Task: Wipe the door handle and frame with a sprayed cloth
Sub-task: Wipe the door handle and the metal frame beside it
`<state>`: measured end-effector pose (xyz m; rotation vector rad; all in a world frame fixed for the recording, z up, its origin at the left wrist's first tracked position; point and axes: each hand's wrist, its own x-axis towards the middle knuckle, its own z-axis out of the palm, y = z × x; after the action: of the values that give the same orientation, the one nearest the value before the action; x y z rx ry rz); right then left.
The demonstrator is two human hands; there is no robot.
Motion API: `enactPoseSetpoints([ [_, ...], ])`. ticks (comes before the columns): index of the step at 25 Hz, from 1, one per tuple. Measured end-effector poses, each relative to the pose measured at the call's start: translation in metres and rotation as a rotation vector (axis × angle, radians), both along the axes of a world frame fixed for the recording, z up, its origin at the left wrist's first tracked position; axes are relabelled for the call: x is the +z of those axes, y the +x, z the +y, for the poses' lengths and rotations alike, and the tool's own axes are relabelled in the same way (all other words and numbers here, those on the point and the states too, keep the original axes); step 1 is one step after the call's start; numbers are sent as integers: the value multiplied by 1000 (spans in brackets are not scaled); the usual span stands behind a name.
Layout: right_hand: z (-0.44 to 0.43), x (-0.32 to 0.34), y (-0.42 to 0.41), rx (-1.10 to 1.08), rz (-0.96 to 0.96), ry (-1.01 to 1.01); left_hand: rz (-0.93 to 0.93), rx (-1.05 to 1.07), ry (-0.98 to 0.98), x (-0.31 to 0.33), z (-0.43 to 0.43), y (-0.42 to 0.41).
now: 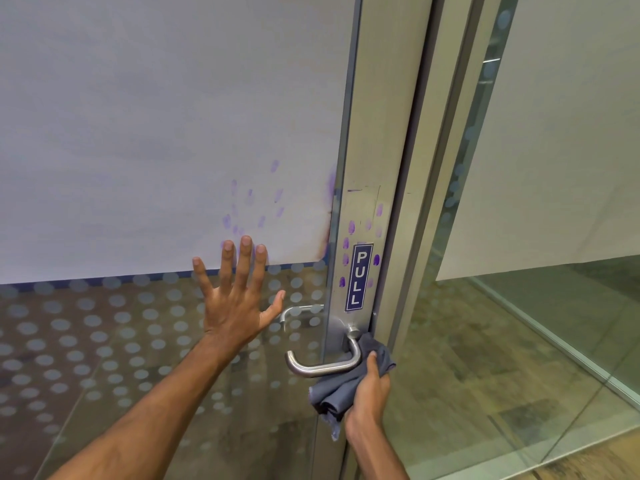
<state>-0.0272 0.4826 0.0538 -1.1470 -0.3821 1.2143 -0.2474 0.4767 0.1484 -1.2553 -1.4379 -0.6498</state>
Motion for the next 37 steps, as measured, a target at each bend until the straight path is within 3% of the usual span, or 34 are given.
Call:
enactPoseSetpoints([
  [3, -9, 6, 1, 64, -226, 182, 3, 7, 2, -1, 1, 0],
  [7, -20, 22, 7, 239, -782, 534, -4, 5, 0, 1, 1, -1],
  [8, -22, 24, 9, 288, -805, 569, -5, 4, -2, 0, 1, -1],
  [10, -25, 28, 17, 318, -660, 441, -3, 8, -11, 0, 0, 0],
  [13, -22, 38, 34, 125, -39, 197, -6, 15, -17, 0, -1, 0],
  [15, -21, 51, 36, -3, 81, 229, -10, 18, -17, 0, -1, 0],
  [17, -23, 69, 27, -88, 53, 351, -5, 21, -14, -1, -1, -1],
  [21, -22, 118, -7, -223, -316, 736, -6, 15, -9, 1, -2, 0],
  [23, -12, 139, -27, -268, -506, 829, -2, 24, -11, 1, -2, 0],
  [29, 21, 161, -66, -202, -899, 732, 17, 42, -3, -1, -1, -2],
  [34, 44, 128, -18, -320, -1673, 733, 30, 51, 8, 1, -3, 1],
  [37, 65, 141, -4, -358, -1830, 875, 24, 48, 7, 2, -4, 2],
])
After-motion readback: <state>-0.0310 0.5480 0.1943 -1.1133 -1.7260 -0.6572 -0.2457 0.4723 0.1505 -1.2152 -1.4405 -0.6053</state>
